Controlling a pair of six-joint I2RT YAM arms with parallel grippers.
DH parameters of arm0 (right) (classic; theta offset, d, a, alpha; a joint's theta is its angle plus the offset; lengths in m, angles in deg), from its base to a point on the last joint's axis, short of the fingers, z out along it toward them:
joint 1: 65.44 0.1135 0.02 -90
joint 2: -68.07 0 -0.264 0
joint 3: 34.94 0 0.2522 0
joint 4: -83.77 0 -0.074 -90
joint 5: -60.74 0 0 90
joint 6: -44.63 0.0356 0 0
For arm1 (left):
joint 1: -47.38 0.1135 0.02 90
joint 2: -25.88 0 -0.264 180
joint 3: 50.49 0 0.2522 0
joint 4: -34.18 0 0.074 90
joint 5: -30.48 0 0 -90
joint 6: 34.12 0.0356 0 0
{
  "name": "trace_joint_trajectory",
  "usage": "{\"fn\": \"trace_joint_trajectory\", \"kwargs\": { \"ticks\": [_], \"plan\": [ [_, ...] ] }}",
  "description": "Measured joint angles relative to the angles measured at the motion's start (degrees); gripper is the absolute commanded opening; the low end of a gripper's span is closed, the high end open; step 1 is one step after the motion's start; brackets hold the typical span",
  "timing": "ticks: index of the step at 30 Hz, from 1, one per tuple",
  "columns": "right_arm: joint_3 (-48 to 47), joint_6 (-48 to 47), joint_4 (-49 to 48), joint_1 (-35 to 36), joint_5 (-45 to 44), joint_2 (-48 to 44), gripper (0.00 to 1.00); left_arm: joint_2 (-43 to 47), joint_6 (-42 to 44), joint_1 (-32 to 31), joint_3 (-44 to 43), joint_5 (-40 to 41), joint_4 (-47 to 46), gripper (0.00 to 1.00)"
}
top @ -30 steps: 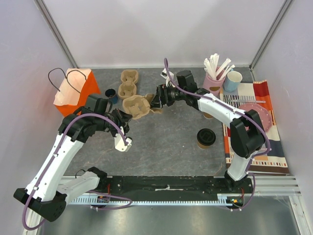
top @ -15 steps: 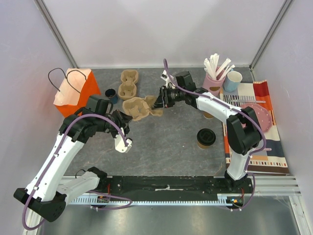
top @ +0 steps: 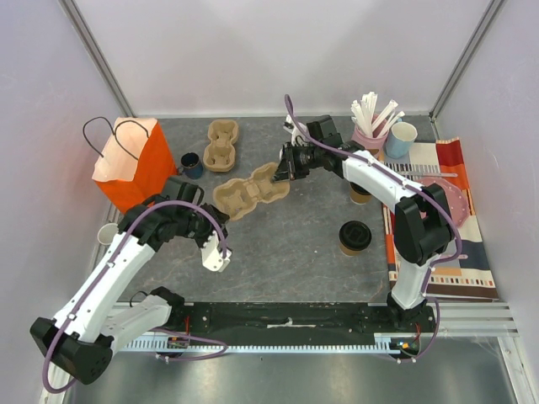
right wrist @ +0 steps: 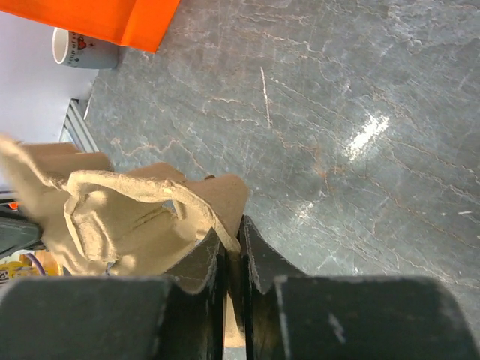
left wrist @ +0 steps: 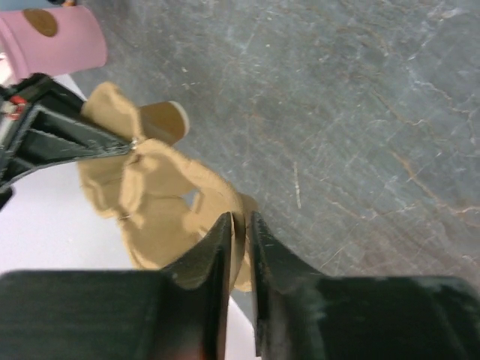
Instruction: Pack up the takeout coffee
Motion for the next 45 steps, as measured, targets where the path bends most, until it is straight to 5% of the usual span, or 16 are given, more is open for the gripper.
{"fn": "trace_joint_trajectory", "kwargs": {
  "ticks": [6,12,22,28,37,41,45],
  "plan": [
    [-1.5,-1.5,5.8,0.6,-4.2,0.0,0.1,-0.2,0.7,-0.4,4.5,1.2,-3.0,0.82],
    [-4.9,-4.0,12.3,1.8,-10.0,0.1,0.09,-0.4,-4.0,-0.6,4.3,1.4,-6.4,0.8],
    [-11.7,-10.4,22.2,4.1,-19.6,-0.6,0.09,-7.8,-64.8,2.1,-12.8,11.6,-24.8,0.75],
    [-12.7,-13.9,25.6,4.0,-21.4,-2.1,0.1,-11.9,-89.0,15.6,-26.5,19.7,-22.5,0.67],
    [-13.1,-17.3,26.6,4.0,-21.8,-3.9,0.09,-7.2,-94.5,27.8,-23.5,29.3,-12.6,0.73],
    [-13.1,-18.3,26.8,4.0,-21.8,-3.9,0.09,-10.3,-94.1,36.2,-23.2,30.4,-10.6,0.72],
    [-12.8,-19.0,27.0,4.0,-21.8,-4.3,0.09,-13.2,-92.8,38.0,-22.6,30.0,-10.1,0.68]
  ]
}}
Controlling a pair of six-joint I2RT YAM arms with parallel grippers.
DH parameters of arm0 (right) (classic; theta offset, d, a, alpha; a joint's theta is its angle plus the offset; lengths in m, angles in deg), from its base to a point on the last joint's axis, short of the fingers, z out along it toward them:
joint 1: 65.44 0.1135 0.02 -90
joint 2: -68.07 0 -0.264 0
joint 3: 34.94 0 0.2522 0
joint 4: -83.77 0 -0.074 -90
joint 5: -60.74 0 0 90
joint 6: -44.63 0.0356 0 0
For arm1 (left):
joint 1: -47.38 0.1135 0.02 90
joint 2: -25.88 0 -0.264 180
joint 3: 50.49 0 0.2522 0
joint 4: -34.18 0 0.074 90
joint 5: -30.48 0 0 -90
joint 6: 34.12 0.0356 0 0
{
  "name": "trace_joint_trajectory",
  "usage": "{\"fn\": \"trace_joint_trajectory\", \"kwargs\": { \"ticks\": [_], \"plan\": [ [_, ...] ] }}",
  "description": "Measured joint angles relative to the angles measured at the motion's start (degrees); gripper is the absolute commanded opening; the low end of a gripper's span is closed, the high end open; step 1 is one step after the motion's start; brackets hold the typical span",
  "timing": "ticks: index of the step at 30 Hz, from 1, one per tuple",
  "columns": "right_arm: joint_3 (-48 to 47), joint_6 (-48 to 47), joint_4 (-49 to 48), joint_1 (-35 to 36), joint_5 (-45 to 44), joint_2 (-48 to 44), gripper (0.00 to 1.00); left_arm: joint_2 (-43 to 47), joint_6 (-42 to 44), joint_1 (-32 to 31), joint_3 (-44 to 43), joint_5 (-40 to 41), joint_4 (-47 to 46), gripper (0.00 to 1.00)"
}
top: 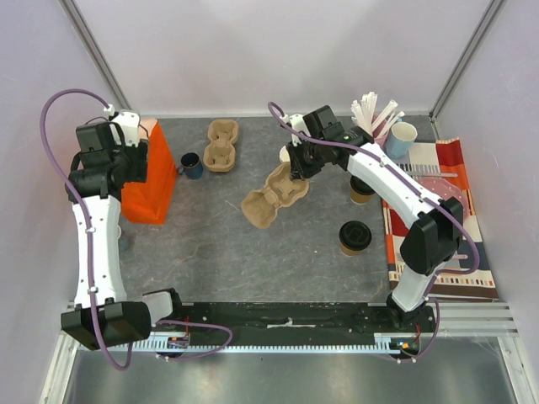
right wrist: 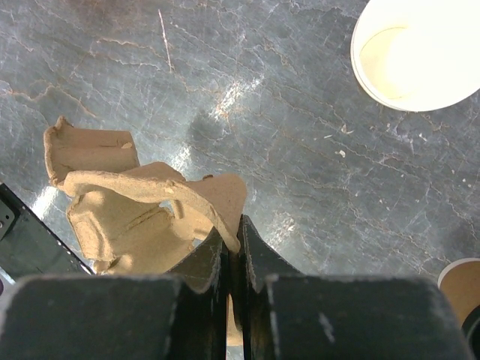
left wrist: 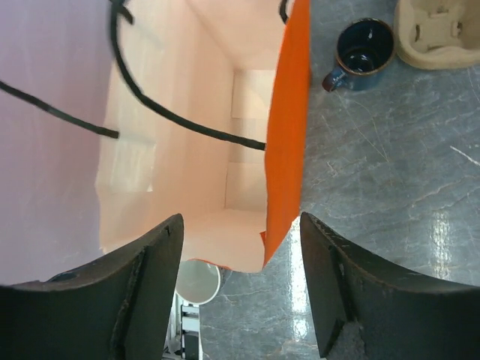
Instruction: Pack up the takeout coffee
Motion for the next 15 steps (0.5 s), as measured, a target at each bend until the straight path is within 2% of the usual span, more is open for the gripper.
{"fn": "trace_joint_trajectory", "kwargs": {
  "ticks": [6,9,12,15],
  "plan": [
    [1.2,-0.4,0.1,0.0,0.0,-1.2,0.08,-1.0,1.7,0.1,3.2,-3.1,-1.2,0.59],
    [1.2,-0.4,0.1,0.0,0.0,-1.4,0.08,-3.4,2.1,0.4,3.8,-4.2,-2.4,0.49],
    [1.2,-0.3,0.1,0.0,0.0,-1.7,0.08,-5.8,2.5,0.7,4.1,-5.3,-3.3,0.32],
    [1.5,-0.2,0.0,0.0,-0.1,-2.2,0.08,-6.2,2.8,0.7,4.4,-6.2,-3.4,0.02]
  ]
}}
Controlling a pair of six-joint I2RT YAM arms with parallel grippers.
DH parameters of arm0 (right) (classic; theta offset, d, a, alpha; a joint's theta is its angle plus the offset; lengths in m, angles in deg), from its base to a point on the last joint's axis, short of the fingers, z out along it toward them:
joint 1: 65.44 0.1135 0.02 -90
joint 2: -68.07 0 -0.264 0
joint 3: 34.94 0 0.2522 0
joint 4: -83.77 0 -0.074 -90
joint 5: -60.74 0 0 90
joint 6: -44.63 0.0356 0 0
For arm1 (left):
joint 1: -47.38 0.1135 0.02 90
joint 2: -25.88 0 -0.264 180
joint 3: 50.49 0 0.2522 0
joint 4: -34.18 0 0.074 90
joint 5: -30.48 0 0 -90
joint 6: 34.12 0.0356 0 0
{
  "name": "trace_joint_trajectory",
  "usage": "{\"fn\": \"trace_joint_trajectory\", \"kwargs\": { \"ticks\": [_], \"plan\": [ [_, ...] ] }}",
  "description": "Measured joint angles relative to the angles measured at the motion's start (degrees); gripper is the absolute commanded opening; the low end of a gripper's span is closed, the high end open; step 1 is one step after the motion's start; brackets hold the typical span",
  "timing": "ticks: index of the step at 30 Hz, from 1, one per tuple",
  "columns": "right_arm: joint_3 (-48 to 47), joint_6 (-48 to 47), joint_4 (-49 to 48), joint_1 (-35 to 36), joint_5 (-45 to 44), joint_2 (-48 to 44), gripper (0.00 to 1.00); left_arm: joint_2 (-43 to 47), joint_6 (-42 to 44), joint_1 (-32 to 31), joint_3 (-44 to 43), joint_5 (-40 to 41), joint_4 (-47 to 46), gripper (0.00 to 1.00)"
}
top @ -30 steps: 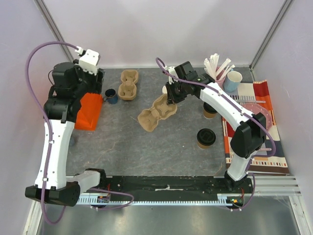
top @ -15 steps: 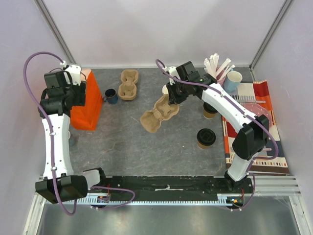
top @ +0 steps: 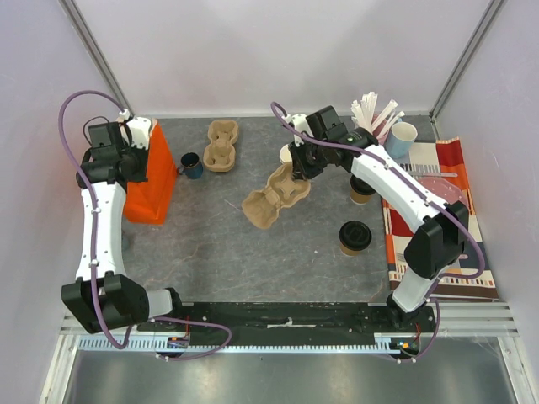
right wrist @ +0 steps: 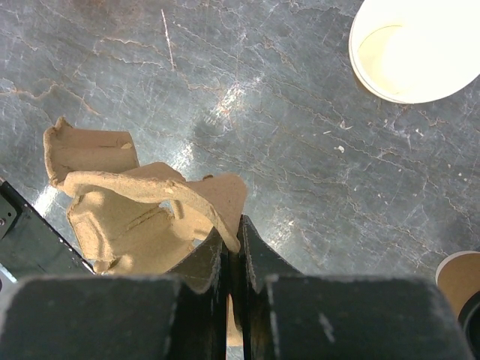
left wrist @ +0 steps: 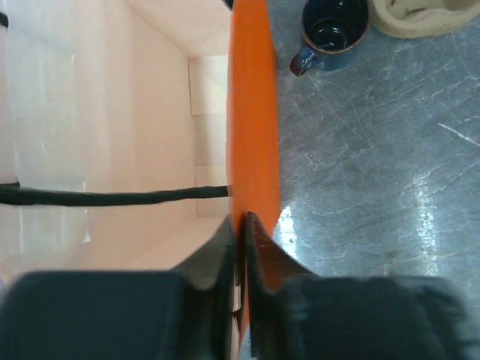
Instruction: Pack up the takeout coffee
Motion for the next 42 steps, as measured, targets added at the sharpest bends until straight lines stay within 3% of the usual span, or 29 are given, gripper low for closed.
{"fn": "trace_joint_trajectory", "kwargs": {
  "ticks": [10,22,27,30,35,42],
  "plan": [
    [0.6,1.3,0.0,0.0,-0.3,-1.4,0.06,4.0,0.8,0.0,1.6,-0.7,-0.3,0.02],
    [-0.8,1.5,0.3,0.0,-0.9,-1.4,0.0,10.0,6.3,0.0,-7.0,0.1,-0.1,0.02],
    [-4.9,2.0,0.6,-0.1,-2.7,-1.4,0.0,11.5,7.6,-0.6,-14.4,-10.1,0.9,0.02],
    [-6.0,3.1,0.3,-0.5,-3.7,-1.7,0.0,11.2,7.6,-3.6,-19.7,-16.9,2.2,0.02],
    [-5.0,5.9,0.5,-3.3,-6.3,-3.9,0.0,10.9,9.4,-14.8,-23.1,-27.2,7.5,0.02],
    [0.0,7.8,2.7,-9.1,-16.7,-15.4,0.0,8.7,18.8,-26.9,-23.0,-33.7,19.0,0.02]
  ]
}}
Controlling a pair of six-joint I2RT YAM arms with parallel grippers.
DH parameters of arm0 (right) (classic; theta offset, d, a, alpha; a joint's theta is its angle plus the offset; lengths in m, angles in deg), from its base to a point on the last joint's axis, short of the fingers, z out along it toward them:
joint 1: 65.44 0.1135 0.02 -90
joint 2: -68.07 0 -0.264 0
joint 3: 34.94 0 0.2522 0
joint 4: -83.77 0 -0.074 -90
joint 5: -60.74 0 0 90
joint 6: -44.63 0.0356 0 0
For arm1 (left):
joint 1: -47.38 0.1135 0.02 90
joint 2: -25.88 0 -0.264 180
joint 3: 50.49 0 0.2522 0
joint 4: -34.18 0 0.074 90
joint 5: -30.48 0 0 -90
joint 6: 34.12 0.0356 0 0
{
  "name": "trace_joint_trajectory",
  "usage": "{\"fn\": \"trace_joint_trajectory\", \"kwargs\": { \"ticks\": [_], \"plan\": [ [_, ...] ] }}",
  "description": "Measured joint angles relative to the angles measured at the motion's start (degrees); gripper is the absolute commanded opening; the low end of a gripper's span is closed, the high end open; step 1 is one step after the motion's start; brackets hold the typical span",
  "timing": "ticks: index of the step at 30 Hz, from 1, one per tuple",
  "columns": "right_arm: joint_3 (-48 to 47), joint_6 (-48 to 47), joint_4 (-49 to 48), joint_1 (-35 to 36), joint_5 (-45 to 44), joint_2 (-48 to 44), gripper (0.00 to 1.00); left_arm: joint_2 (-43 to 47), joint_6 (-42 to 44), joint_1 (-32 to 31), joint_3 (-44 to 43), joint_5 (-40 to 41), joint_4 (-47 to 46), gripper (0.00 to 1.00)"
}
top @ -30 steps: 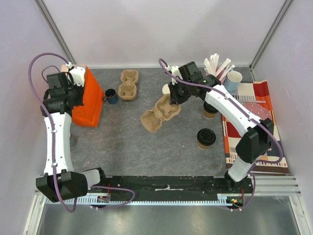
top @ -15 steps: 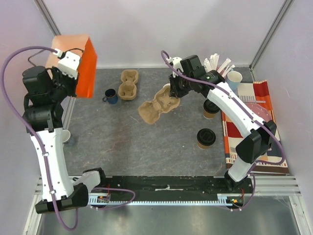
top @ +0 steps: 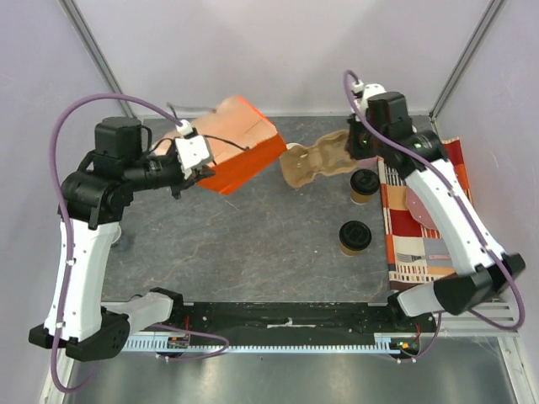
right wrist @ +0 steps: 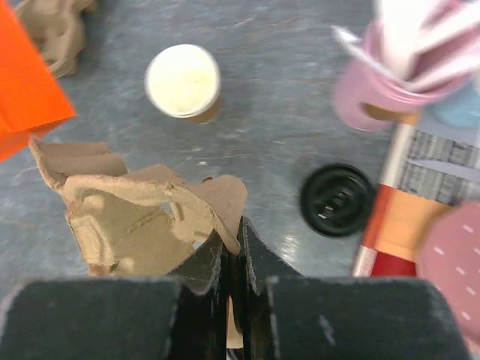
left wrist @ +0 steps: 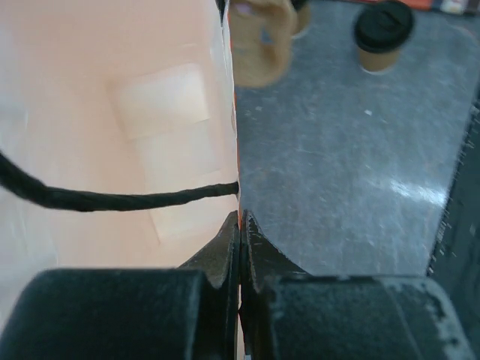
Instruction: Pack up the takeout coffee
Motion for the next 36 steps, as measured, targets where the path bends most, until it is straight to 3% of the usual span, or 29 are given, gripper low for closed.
{"fn": "trace_joint_trajectory", "kwargs": {
  "ticks": [6,12,24,36],
  "plan": [
    [2.9,-0.1,3.3,-2.3,-11.6,-9.0,0.0,-0.5,9.4,-7.1,4.2,-2.6,6.6,0.02],
    [5.2,-0.1,6.0,-3.1,-17.0,-11.3,0.0,-2.5,14.7,-11.5,6.9,-3.2,9.2,0.02],
    [5.3,-0.2,7.3,-3.7,-18.6,-11.3,0.0,2.9,15.0,-20.3,26.8,1.4,2.9,0.02],
    [5.2,-0.3,6.7,-3.7,-14.9,-11.2,0.0,3.5,10.0,-23.3,28.5,4.9,-0.7,0.02]
  ]
}}
